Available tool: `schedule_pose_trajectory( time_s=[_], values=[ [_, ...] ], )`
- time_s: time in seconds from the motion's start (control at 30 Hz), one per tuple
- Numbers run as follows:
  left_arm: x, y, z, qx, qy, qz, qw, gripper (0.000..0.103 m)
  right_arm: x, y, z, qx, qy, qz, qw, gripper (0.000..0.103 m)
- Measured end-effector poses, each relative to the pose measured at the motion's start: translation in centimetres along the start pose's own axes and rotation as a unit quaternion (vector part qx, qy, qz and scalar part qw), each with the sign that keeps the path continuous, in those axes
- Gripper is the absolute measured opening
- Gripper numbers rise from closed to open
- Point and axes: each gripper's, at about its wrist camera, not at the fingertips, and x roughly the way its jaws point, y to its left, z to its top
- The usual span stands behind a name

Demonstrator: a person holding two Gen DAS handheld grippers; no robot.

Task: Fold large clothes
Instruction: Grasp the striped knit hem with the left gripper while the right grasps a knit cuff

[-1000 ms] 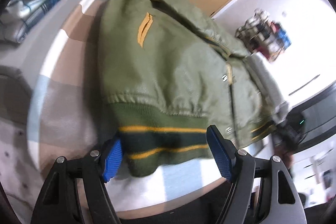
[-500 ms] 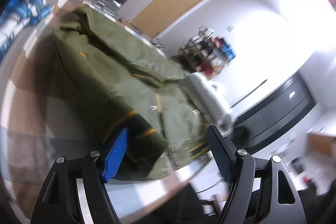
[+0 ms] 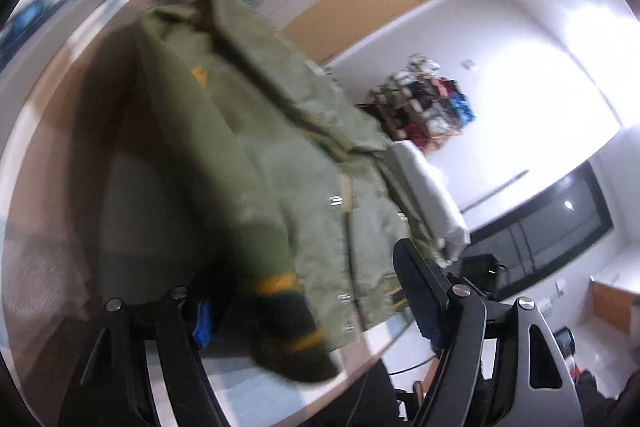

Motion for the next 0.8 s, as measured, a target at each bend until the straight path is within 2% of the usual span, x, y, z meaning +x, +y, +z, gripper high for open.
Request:
schedule_pose_trajectory(
  time_s=[0.13, 0.23, 0.3, 0.37, 0.4, 0.43, 0.47, 0.5, 0.57, 0.6, 0.67, 0.8],
  values=[
    [-0.6, -0.9, -0.2, 0.037, -0.011, -0.035, 0.9987, 0.071, -0.5, 0.1, 0.2, 0.002, -0.009, 0.031, 0.999, 0.029],
    [-0.1, 0.8, -0.2, 0.008, -0.008, -0.027, 0.9996, 0.071, 0.4, -0.5, 0.4, 0.027, 0.010, 0.040, 0.999, 0.031],
    [0.3, 2.1, 0.1, -0.019, -0.006, 0.015, 0.9997, 0.071, 0.7, -0.6, 0.5, 0.034, 0.017, 0.038, 0.999, 0.031],
    [0.3, 2.5, 0.3, -0.020, 0.004, 0.063, 0.9978, 0.071, 1.0, -0.4, 0.7, 0.026, 0.024, 0.021, 0.999, 0.031],
    [0.8, 2.9, 0.3, -0.020, 0.021, 0.095, 0.9951, 0.065, 1.3, -0.1, 0.8, 0.019, 0.031, 0.005, 0.999, 0.031],
    [1.3, 3.3, 0.2, -0.022, 0.036, 0.103, 0.9938, 0.052, 1.4, 0.1, 0.9, 0.013, 0.036, -0.006, 0.999, 0.031],
    [1.4, 3.9, 0.0, -0.026, 0.041, 0.115, 0.9921, 0.026, 1.5, 0.5, 1.0, 0.001, 0.038, -0.018, 0.999, 0.030],
    [1.2, 4.6, 0.0, -0.037, 0.041, 0.129, 0.9902, 0.014, 1.4, 1.0, 1.0, -0.015, 0.039, -0.030, 0.999, 0.029],
    [0.2, 5.9, -0.2, -0.076, 0.029, 0.102, 0.9915, 0.010, 1.1, 1.9, 1.0, -0.049, 0.035, -0.052, 0.997, 0.025],
    [-0.2, 5.9, -0.3, -0.077, 0.023, 0.105, 0.9912, 0.009, 0.9, 2.1, 1.0, -0.056, 0.032, -0.056, 0.996, 0.020],
    [-0.6, 5.0, -0.7, -0.055, 0.018, 0.128, 0.9900, 0.008, 0.3, 2.3, 1.0, -0.063, 0.018, -0.058, 0.996, 0.014],
    [-0.5, 3.2, -0.9, -0.036, 0.018, 0.162, 0.9860, 0.006, -1.2, 2.6, 0.7, -0.078, 0.001, -0.059, 0.995, 0.010]
  ],
)
